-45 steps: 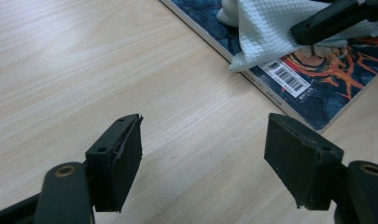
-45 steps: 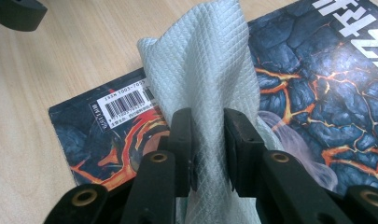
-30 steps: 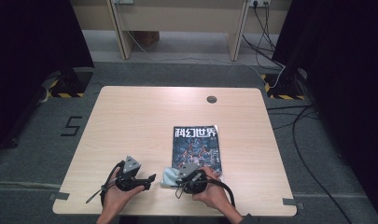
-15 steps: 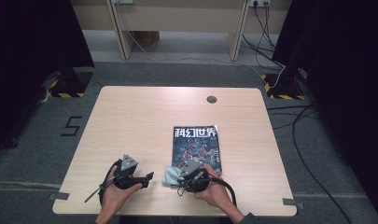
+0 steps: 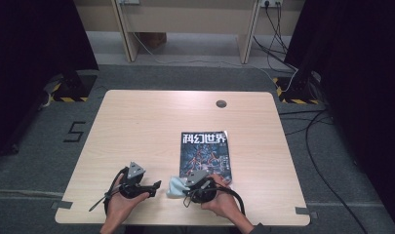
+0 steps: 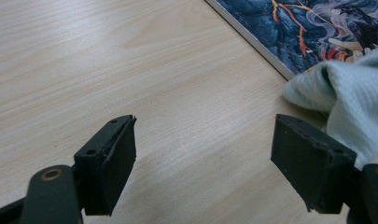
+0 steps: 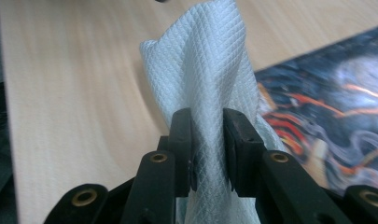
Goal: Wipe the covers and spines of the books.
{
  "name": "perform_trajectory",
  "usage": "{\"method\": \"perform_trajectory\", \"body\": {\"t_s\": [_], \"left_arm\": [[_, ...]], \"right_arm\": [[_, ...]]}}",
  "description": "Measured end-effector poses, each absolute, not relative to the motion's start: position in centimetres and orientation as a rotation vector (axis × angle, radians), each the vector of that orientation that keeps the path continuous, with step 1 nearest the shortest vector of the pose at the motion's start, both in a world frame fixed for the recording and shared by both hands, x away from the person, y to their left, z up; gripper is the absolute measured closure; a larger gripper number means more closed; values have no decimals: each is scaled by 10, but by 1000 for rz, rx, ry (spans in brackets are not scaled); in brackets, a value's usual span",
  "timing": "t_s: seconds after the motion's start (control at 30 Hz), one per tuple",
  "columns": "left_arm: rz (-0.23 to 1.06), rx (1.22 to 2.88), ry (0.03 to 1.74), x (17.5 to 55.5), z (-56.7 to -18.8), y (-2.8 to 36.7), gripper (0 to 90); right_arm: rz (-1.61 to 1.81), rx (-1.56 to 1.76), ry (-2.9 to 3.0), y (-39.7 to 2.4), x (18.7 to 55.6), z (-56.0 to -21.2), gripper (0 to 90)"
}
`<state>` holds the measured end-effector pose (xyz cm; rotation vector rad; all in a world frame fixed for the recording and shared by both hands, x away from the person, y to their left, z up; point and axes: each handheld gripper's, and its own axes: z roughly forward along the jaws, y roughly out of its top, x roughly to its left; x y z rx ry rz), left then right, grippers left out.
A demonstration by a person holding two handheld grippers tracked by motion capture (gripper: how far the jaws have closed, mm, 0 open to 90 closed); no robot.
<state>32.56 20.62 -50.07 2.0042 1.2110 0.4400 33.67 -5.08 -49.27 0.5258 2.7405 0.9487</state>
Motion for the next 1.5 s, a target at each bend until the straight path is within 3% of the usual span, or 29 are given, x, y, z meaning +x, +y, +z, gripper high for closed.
{"method": "perform_trajectory", "body": {"t_s": [0.53, 0.97, 1.5], "left_arm": [[431, 2020, 1200, 325, -502, 204, 219], [427, 2032, 1192, 325, -503, 203, 222], [421, 2037, 1186, 325, -503, 201, 222]], "right_arm": [[905, 851, 2607, -130, 376, -491, 745], [949, 733, 2685, -120, 342, -492, 747], [921, 922, 2571, -158, 362, -492, 749]]}}
